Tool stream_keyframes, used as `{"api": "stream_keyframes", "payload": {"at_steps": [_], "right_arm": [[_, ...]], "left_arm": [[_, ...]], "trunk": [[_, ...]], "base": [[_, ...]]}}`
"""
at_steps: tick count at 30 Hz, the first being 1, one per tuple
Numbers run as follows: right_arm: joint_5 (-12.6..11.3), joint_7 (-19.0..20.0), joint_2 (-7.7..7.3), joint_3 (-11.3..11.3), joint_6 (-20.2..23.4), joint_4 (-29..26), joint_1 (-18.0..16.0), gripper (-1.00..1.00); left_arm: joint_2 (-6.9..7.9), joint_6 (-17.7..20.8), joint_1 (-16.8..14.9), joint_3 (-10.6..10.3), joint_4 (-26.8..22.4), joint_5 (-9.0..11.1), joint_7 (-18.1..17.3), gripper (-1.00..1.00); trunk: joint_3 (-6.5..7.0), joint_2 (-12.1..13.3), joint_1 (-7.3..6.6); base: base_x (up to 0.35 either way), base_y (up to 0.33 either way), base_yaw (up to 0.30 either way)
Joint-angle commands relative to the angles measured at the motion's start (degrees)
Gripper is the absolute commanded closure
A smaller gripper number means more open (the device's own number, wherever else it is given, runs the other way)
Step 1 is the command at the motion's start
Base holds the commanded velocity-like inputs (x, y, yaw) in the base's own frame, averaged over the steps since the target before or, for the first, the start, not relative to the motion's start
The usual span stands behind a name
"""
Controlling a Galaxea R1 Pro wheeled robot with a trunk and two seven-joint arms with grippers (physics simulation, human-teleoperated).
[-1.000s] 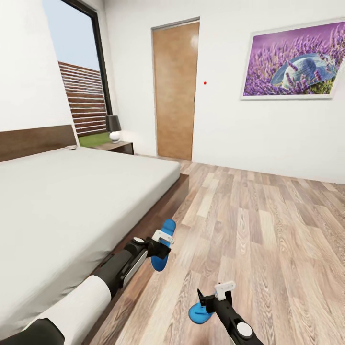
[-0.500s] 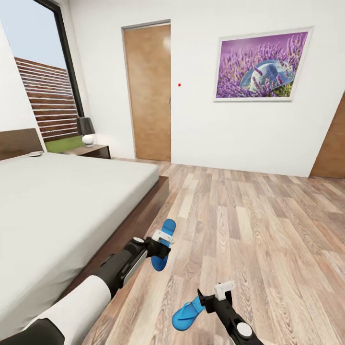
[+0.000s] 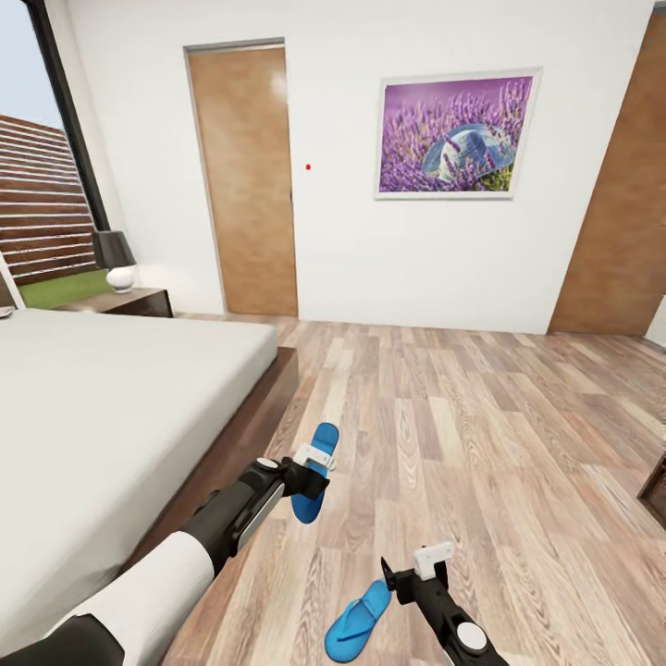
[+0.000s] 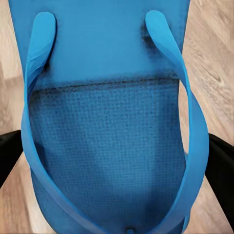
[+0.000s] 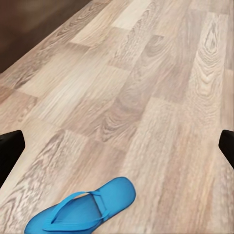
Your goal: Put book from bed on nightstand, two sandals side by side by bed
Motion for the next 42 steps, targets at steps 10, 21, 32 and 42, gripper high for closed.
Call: {"api": "stream_keyframes", "payload": {"at_steps": [10, 21, 32, 42], "right_arm": [[-0.9, 0.2, 0.02, 0.1, -0.2, 0.1, 0.0, -1.00], [-0.9, 0.2, 0.02, 0.2, -0.3, 0.1, 0.0, -1.00], [-0.9, 0.2, 0.02, 0.1, -0.2, 0.1, 0.0, -1.00], [-1.3, -8.8, 0.00, -0.6, 15.6, 0.3, -5.1, -1.00]], "left_arm": [[-0.03, 0.4, 0.0, 0.0, -0.1, 0.6, 0.1, 1.00], [-0.03, 0.4, 0.0, 0.2, -0.1, 0.6, 0.2, 1.00], [-0.03, 0.3, 0.0, 0.3, -0.1, 0.6, 0.2, 1.00], [-0.15, 0.2, 0.0, 6.5, -0.4, 1.0, 2.6, 1.00]], "trunk": [[-0.03, 0.0, 0.00], [0.26, 0.0, 0.00], [0.50, 0.0, 0.00], [0.06, 0.0, 0.05]], "base": [[0.024, 0.007, -0.020], [0.232, 0.201, -0.219], [0.250, -0.004, -0.148], [0.092, 0.046, -0.003]]}}
